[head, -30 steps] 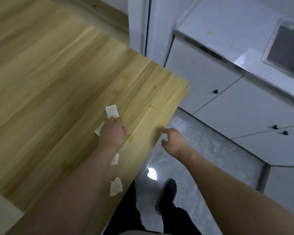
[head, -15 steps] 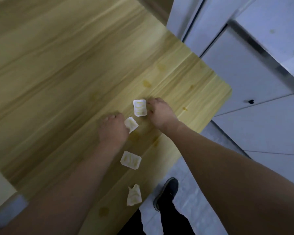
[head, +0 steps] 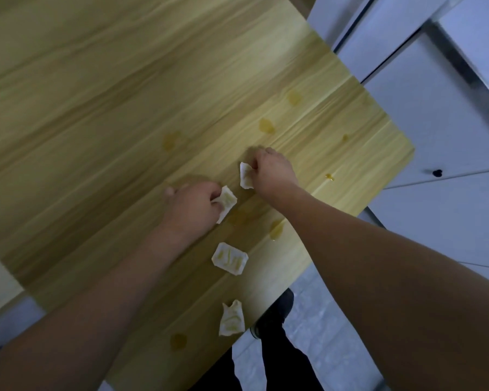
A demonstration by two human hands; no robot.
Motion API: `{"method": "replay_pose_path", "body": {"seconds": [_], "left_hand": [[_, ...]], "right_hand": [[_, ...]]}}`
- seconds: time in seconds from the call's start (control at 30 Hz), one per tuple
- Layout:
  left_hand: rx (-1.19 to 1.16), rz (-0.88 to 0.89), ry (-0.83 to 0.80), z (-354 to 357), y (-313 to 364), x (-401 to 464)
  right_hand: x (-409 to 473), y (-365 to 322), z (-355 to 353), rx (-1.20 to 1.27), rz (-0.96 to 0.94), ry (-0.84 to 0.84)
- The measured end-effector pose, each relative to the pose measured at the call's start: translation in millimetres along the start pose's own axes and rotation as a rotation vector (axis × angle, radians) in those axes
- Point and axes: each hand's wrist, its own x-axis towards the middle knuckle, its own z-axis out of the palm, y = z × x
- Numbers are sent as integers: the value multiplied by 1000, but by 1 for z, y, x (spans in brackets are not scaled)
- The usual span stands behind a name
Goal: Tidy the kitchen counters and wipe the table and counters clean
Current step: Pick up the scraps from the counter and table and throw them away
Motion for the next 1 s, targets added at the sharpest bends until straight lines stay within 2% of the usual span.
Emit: {"method": "replay_pose_path", "body": {"seconds": [0.1, 0.2, 0.27, 0.37, 0.5, 0.7, 1.0], "left_hand": [[17, 111, -222, -1, 4, -8], [223, 245, -369, 10, 12, -26], [425, 333, -365, 20, 15, -42], [675, 443, -244, 33, 10, -60], [669, 364, -144, 44, 8, -70], [532, 206, -193, 41, 9, -68], [511, 190, -177, 41, 1, -71]], "right_hand": [[-13, 11, -5, 246, 63, 36], [-47, 30, -4, 431, 51, 23], [-77, 45, 3, 408, 67, 11], [-116, 63, 19, 420, 160, 32], [-158, 63, 41, 381, 14, -45], [-201, 44, 90, 309, -264, -262], [-210, 21, 119, 92, -363, -286]]}}
